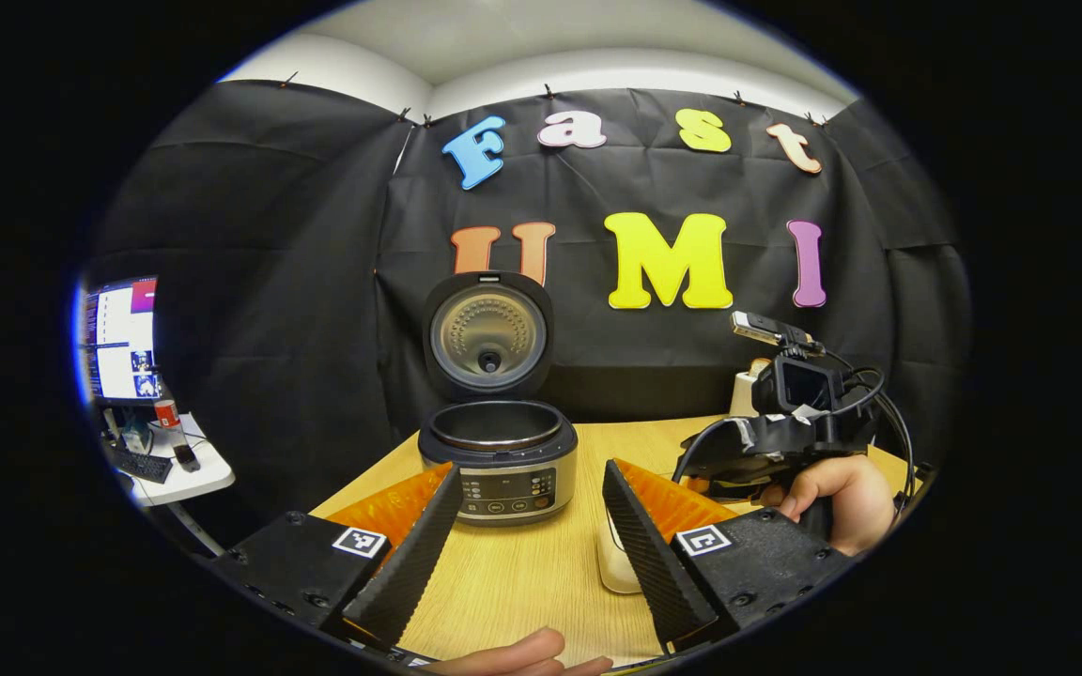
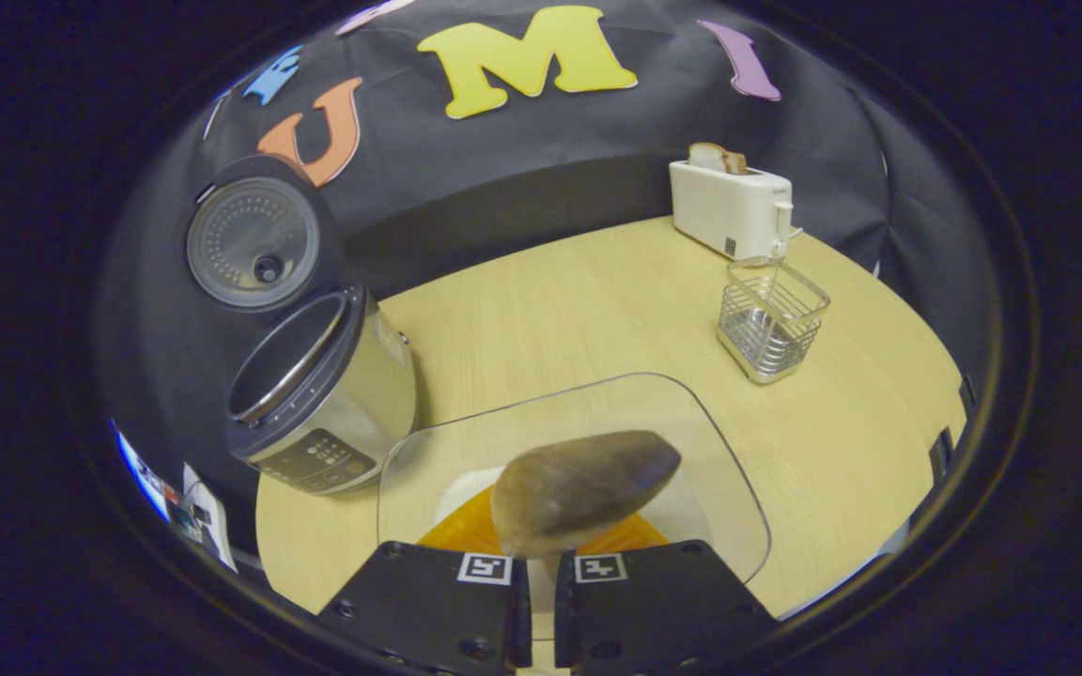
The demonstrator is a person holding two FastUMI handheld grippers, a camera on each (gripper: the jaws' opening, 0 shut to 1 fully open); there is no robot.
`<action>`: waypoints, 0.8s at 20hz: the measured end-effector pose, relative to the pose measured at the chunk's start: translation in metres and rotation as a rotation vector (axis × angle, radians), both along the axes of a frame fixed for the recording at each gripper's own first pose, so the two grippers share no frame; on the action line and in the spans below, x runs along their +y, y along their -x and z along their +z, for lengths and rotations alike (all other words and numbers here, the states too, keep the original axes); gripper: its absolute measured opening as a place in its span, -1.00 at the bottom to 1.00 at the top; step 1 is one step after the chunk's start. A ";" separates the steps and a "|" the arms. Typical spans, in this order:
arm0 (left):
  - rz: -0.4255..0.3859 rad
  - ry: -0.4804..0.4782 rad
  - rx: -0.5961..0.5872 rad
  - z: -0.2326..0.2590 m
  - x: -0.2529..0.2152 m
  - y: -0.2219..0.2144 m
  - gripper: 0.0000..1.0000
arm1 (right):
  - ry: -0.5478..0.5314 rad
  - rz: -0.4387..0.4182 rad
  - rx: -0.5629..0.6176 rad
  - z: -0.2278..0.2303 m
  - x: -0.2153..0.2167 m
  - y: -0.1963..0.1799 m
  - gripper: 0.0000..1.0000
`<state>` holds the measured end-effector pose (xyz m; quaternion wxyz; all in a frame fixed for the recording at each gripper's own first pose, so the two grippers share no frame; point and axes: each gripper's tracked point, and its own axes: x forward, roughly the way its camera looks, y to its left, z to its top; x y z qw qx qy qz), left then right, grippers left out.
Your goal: Close the left gripper, press the button to open the rice cooker; take a wooden spoon from the chopstick holder with the right hand, scoop a spoonful of rice and pour it into the rice cooker, then put the wooden spoon back into the chopstick holder.
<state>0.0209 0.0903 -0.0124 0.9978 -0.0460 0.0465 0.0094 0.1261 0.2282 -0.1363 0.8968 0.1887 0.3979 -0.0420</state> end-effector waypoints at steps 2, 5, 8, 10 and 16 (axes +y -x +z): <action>0.000 0.005 0.001 0.000 0.001 0.000 0.92 | -0.081 -0.036 0.004 -0.002 -0.001 0.002 -0.80; 0.004 0.007 0.001 0.000 0.004 0.000 0.92 | -0.251 -0.100 0.023 -0.004 -0.009 0.005 -0.81; 0.003 0.010 0.003 -0.001 0.002 0.000 0.92 | -0.427 -0.163 0.046 -0.015 -0.021 0.005 -0.80; 0.004 0.008 0.005 -0.002 0.002 -0.001 0.92 | -0.493 -0.160 0.037 -0.014 -0.019 0.005 -0.80; 0.002 -0.002 0.019 -0.007 -0.001 -0.004 0.92 | -0.647 -0.107 0.060 -0.016 0.001 0.007 -0.82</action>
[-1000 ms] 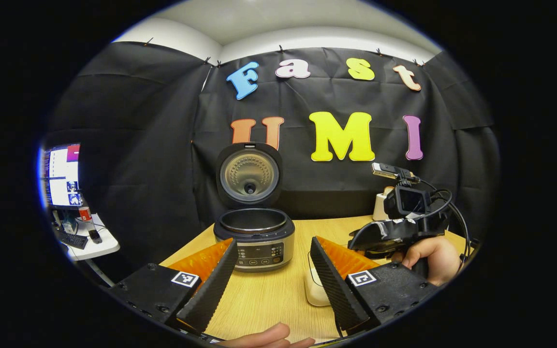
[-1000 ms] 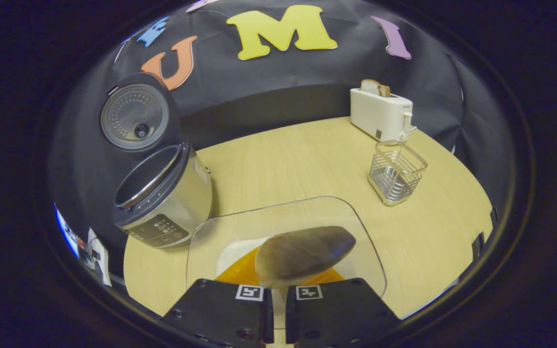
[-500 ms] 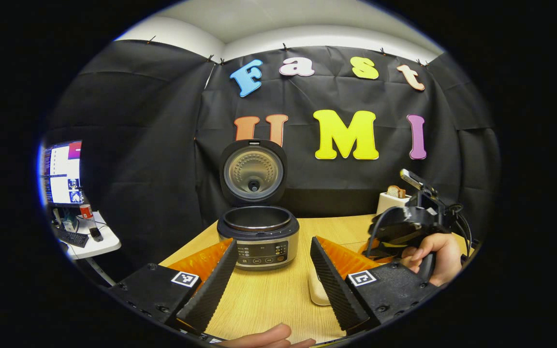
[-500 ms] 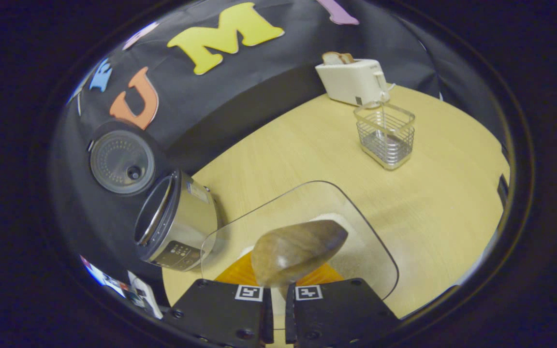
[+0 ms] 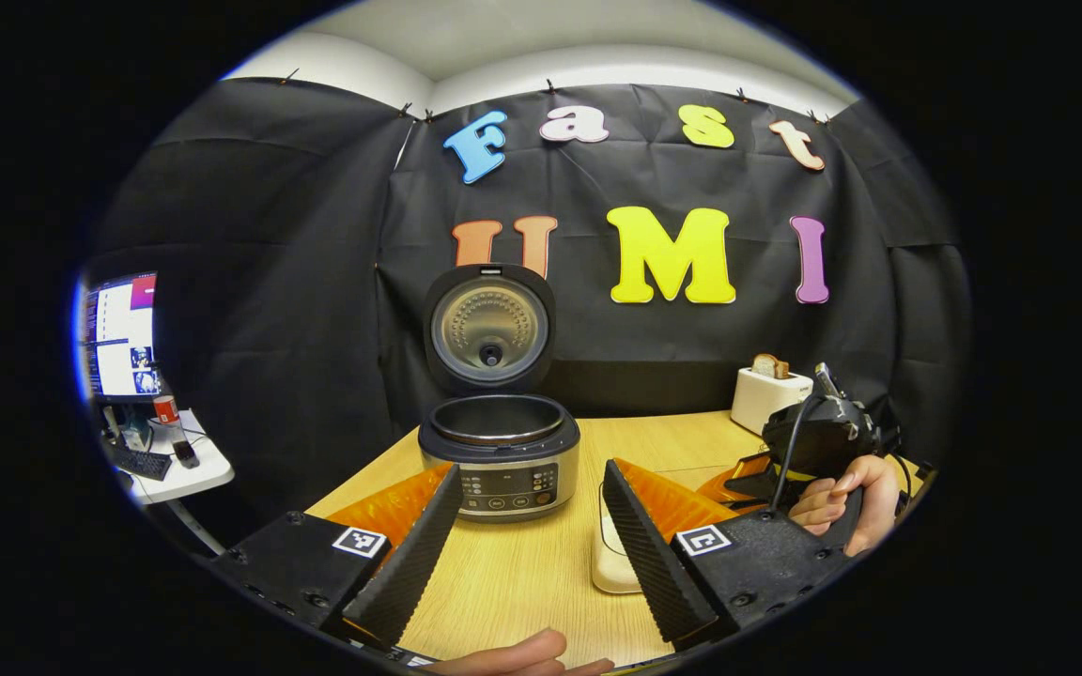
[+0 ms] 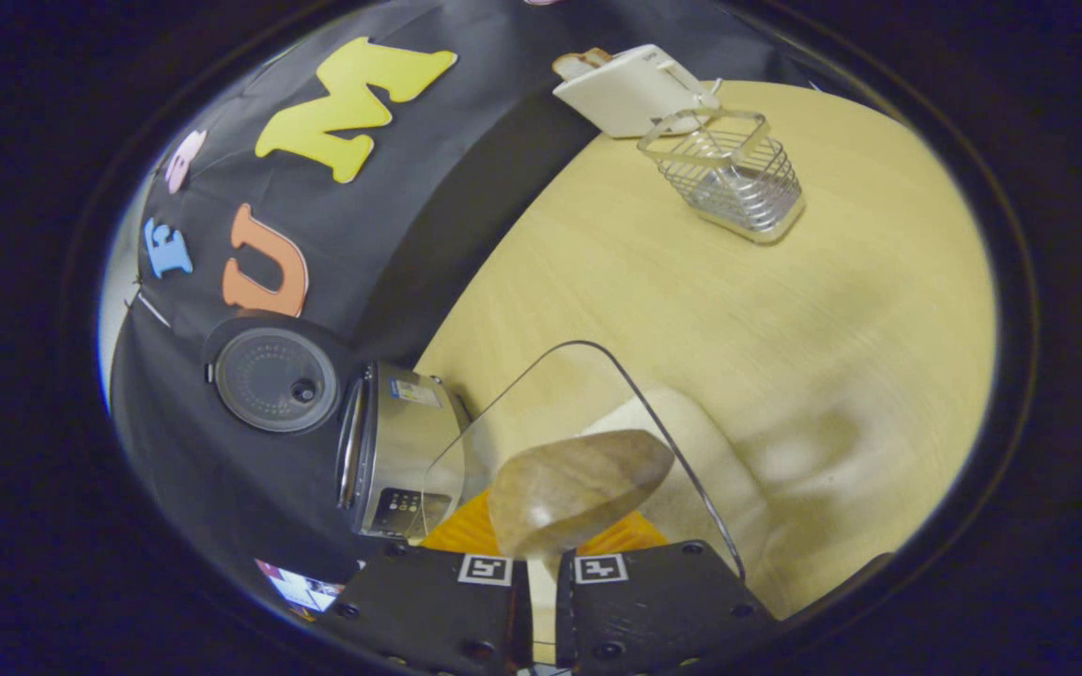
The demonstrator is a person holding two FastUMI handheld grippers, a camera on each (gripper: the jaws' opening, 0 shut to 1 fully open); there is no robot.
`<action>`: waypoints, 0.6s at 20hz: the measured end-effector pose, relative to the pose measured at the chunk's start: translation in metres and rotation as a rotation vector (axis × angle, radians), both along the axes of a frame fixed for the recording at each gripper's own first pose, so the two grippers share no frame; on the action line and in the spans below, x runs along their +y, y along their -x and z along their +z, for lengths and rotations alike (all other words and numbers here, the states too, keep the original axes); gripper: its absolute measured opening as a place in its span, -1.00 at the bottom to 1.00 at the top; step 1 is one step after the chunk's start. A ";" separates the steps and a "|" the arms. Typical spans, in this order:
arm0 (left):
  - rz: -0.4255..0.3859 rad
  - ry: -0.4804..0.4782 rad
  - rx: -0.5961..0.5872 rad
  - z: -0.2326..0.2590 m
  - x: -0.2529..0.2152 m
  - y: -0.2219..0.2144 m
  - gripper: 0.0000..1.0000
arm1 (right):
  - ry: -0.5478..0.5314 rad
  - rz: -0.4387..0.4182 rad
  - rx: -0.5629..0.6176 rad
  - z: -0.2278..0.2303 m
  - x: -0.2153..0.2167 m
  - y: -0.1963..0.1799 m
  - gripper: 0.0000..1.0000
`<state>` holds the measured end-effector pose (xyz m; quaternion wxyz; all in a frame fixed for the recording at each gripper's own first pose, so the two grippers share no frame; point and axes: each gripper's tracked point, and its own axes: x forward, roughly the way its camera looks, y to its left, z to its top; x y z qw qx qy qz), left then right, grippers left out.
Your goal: Close the left gripper, press the button to open the rice cooker; take a wooden spoon from the chopstick holder with the right hand, scoop a spoonful of rice and pour it into the rice cooker, then put the wooden spoon back into the chopstick holder.
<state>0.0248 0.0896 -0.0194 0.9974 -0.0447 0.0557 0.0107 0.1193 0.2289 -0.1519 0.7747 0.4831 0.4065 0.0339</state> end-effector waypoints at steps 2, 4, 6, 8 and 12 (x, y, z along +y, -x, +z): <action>0.003 0.001 -0.001 0.000 0.002 0.000 0.92 | -0.087 0.001 0.014 0.000 0.005 -0.003 -0.80; 0.008 0.005 -0.002 0.000 0.004 0.000 0.92 | -0.161 0.000 0.015 0.002 0.008 -0.005 -0.82; 0.016 0.010 0.001 -0.001 0.008 0.000 0.92 | -0.187 0.004 0.006 0.003 0.012 -0.007 -0.81; 0.022 0.012 0.006 -0.003 0.011 -0.001 0.92 | -0.193 0.004 -0.004 0.004 0.009 -0.008 -0.82; 0.028 0.015 0.011 -0.004 0.013 -0.001 0.92 | -0.170 0.009 -0.034 0.004 -0.002 -0.016 -0.82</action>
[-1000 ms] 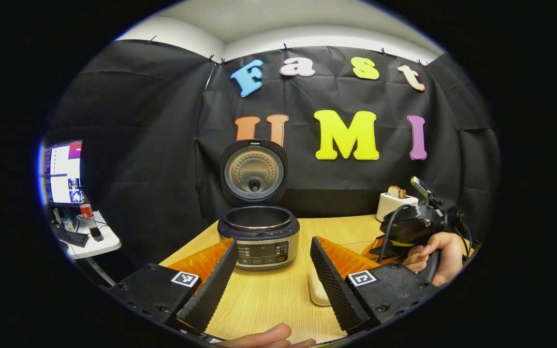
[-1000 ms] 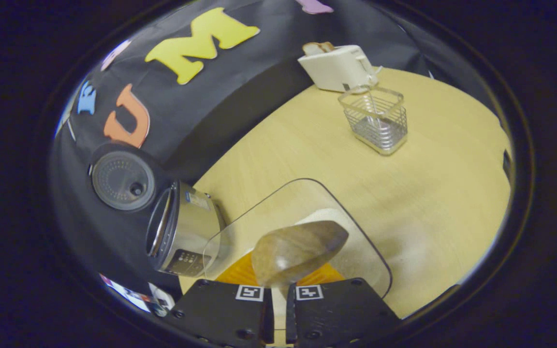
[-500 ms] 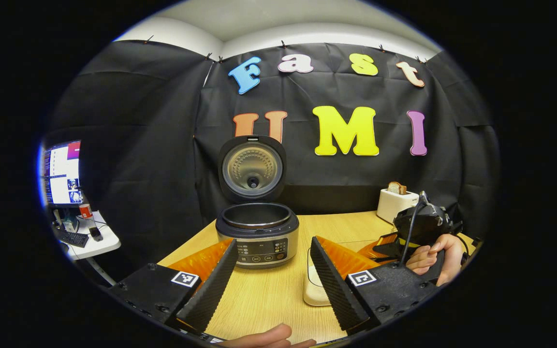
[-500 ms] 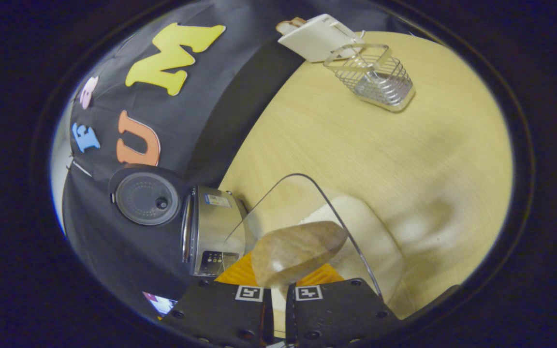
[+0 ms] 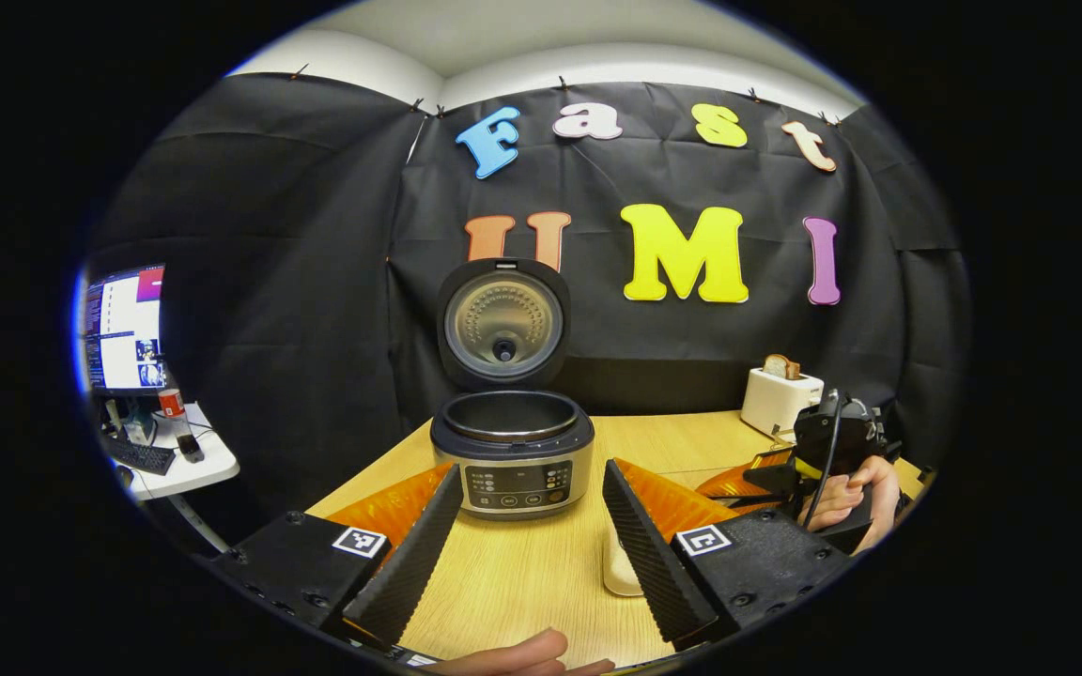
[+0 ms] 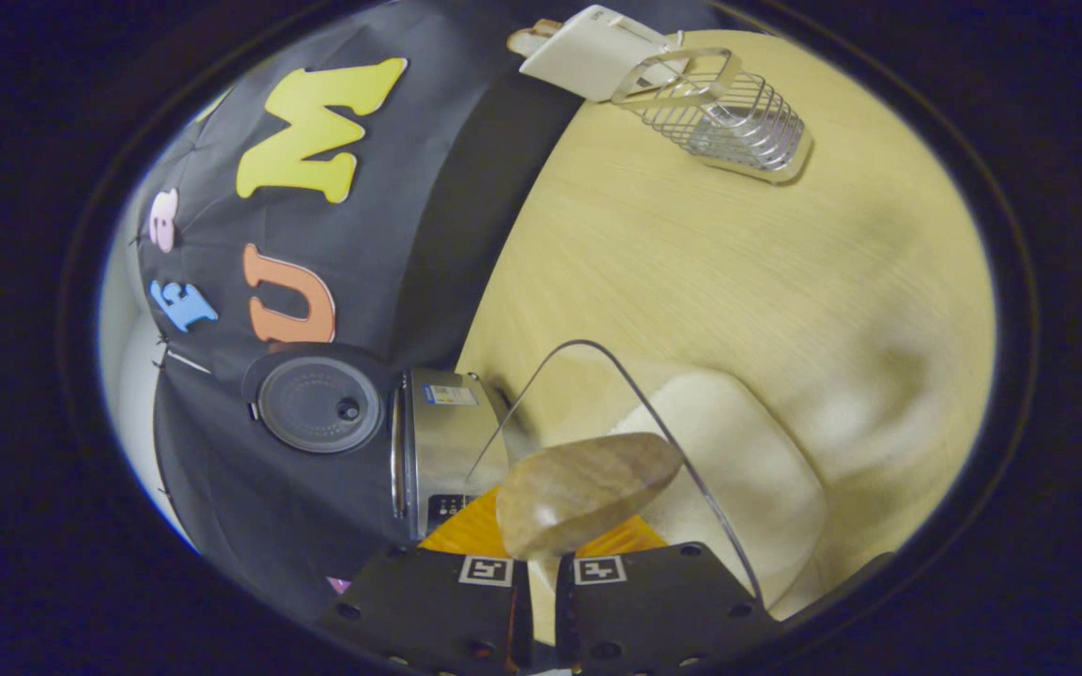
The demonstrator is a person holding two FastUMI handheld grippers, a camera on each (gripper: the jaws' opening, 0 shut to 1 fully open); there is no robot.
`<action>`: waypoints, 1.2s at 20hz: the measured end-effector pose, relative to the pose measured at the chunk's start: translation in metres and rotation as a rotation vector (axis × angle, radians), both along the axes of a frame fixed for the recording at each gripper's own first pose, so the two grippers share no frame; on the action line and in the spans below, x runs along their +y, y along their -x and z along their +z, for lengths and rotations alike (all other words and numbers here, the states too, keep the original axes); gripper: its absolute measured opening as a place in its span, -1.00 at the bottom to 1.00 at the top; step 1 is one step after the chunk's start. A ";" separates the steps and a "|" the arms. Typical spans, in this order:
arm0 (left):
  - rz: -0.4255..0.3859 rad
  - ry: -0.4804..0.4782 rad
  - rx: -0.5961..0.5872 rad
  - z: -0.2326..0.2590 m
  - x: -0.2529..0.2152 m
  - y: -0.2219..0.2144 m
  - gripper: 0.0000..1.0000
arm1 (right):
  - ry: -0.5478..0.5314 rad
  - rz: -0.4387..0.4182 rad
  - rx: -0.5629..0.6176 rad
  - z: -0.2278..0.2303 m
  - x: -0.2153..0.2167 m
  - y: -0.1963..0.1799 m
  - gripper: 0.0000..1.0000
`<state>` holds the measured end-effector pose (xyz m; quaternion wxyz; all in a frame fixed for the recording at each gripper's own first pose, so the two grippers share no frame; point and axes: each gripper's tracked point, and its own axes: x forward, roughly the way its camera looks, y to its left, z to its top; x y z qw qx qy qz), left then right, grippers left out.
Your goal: Close the left gripper, press the button to open the rice cooker; take a wooden spoon from the chopstick holder with the right hand, scoop a spoonful of rice and pour it into the rice cooker, then put the wooden spoon back into the chopstick holder.
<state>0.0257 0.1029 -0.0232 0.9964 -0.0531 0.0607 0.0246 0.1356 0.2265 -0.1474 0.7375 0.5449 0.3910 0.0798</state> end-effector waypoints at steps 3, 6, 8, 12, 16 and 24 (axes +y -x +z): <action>-0.003 -0.002 0.001 0.000 -0.003 -0.001 0.92 | -0.035 -0.002 0.004 0.000 -0.002 -0.001 -0.82; -0.004 -0.010 -0.001 0.001 -0.003 -0.001 0.92 | -0.128 0.005 0.011 0.007 0.001 0.004 -0.82; -0.005 -0.010 -0.001 0.000 -0.003 0.000 0.92 | -0.199 -0.033 0.011 0.016 -0.006 0.008 -0.82; 0.008 -0.005 0.002 0.000 0.004 0.000 0.92 | -0.416 -0.151 0.004 0.038 -0.030 0.013 -0.81; 0.021 0.008 0.002 0.000 0.009 0.000 0.92 | -0.571 -0.182 -0.018 0.064 -0.049 0.021 -0.82; 0.018 -0.003 0.005 0.000 0.007 0.001 0.92 | -0.591 -0.194 -0.004 0.094 -0.052 0.026 -0.80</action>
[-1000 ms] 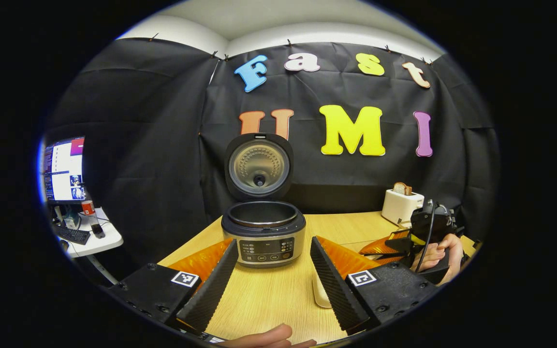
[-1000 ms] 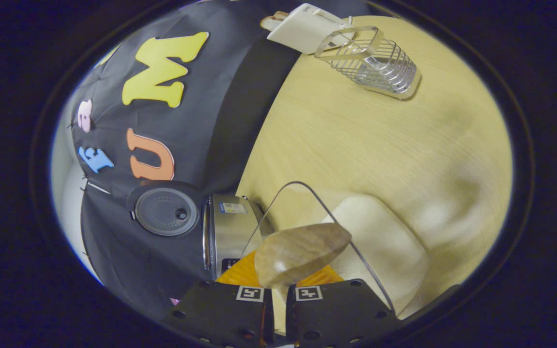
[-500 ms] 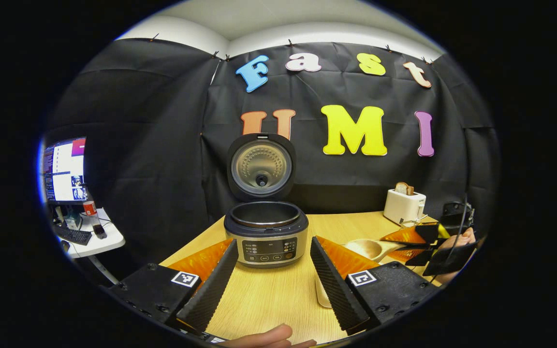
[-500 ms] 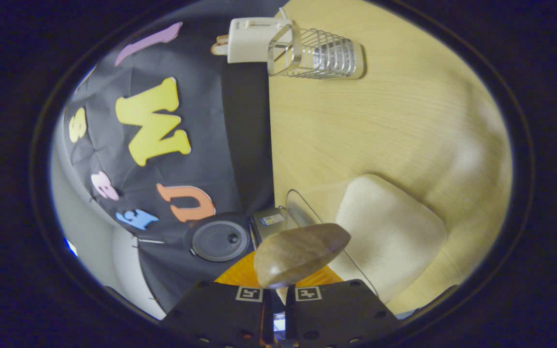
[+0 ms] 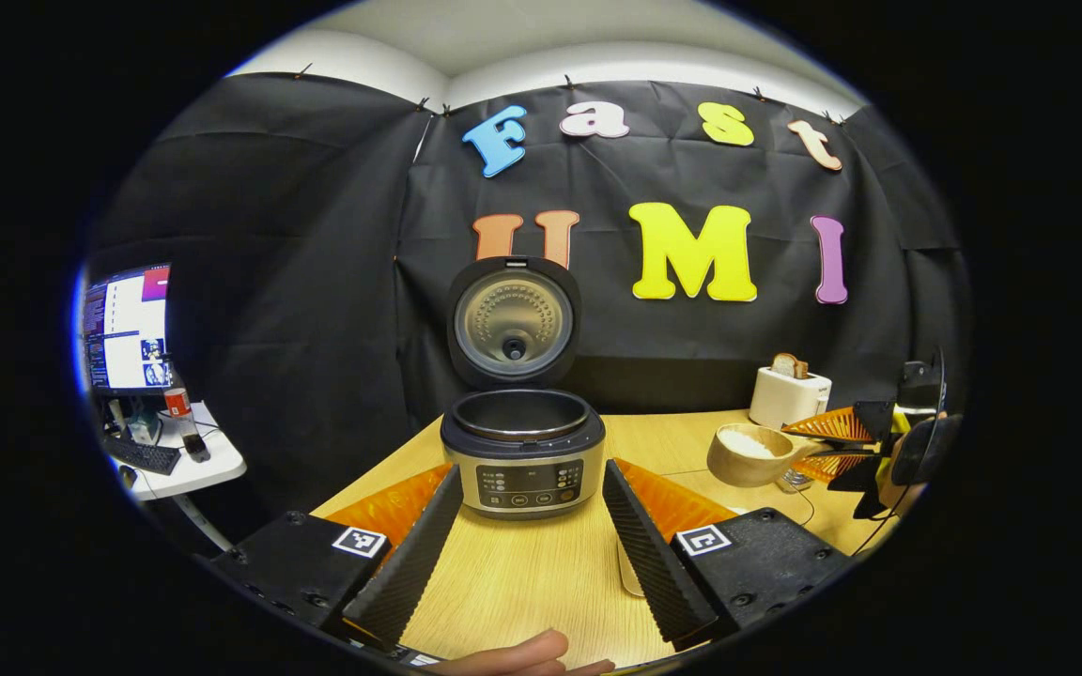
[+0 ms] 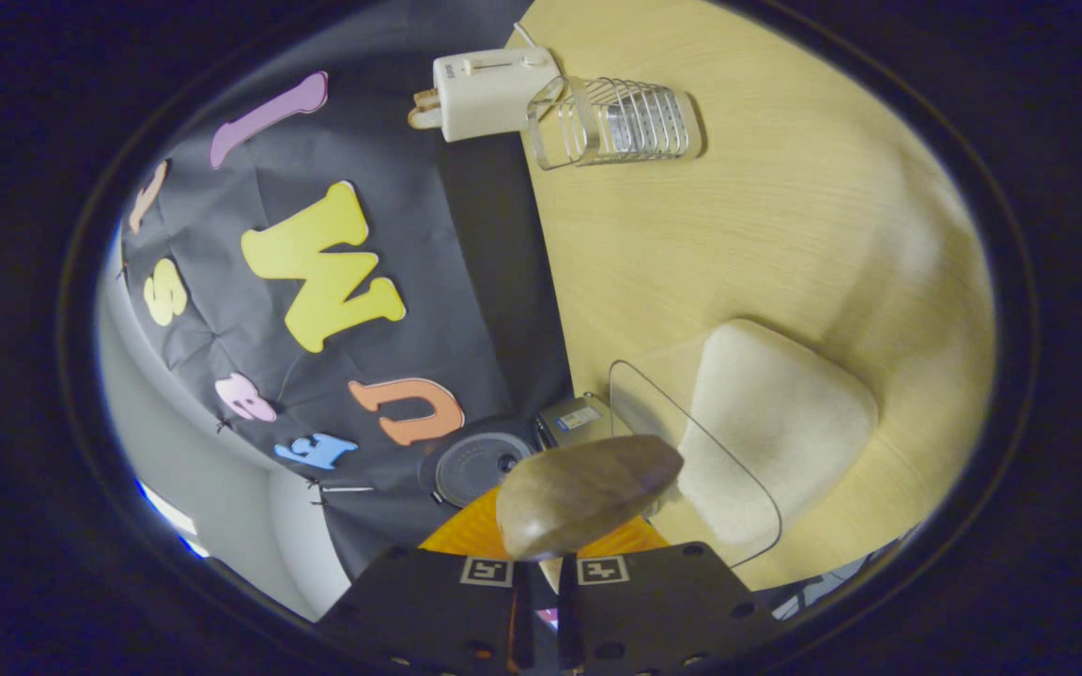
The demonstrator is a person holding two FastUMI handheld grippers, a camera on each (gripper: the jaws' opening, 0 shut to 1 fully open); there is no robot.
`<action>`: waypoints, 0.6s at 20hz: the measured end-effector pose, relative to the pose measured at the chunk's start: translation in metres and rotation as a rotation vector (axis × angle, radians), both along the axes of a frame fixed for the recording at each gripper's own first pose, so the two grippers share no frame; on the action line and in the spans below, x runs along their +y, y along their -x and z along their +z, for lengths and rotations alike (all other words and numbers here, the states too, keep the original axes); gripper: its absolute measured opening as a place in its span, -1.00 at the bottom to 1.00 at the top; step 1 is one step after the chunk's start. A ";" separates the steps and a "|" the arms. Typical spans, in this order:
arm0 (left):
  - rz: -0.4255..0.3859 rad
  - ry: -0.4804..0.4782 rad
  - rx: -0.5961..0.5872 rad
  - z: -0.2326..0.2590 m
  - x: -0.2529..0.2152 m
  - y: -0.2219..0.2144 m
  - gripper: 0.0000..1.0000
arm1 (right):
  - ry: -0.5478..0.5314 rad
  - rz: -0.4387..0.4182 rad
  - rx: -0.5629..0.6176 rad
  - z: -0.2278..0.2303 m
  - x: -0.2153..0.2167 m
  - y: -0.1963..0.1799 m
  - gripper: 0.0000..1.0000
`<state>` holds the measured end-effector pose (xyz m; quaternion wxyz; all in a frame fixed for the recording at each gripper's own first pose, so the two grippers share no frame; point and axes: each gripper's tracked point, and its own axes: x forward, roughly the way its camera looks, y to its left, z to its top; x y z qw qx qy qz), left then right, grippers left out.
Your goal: Close the left gripper, press the button to open the rice cooker; take a wooden spoon from the chopstick holder with the right hand, scoop a spoonful of rice and pour it into the rice cooker, then put the wooden spoon back into the chopstick holder.
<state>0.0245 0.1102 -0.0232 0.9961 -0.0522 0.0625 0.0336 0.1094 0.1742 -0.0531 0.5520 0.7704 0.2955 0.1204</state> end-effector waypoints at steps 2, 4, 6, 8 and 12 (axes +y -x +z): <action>-0.001 -0.002 -0.004 0.001 0.000 0.001 0.92 | -0.015 0.001 -0.027 0.019 0.007 -0.005 -0.81; 0.001 -0.004 -0.008 0.002 0.002 0.002 0.92 | -0.033 0.011 -0.049 0.040 0.018 -0.008 -0.80; 0.004 -0.005 -0.010 0.002 0.003 0.002 0.92 | -0.029 0.022 -0.065 0.058 0.031 -0.014 -0.81; 0.018 -0.001 -0.012 0.001 0.010 0.001 0.92 | -0.025 0.027 -0.074 0.073 0.043 -0.023 -0.81; 0.062 0.024 -0.006 -0.003 0.032 0.002 0.92 | 0.009 0.037 -0.080 0.094 0.066 -0.049 -0.85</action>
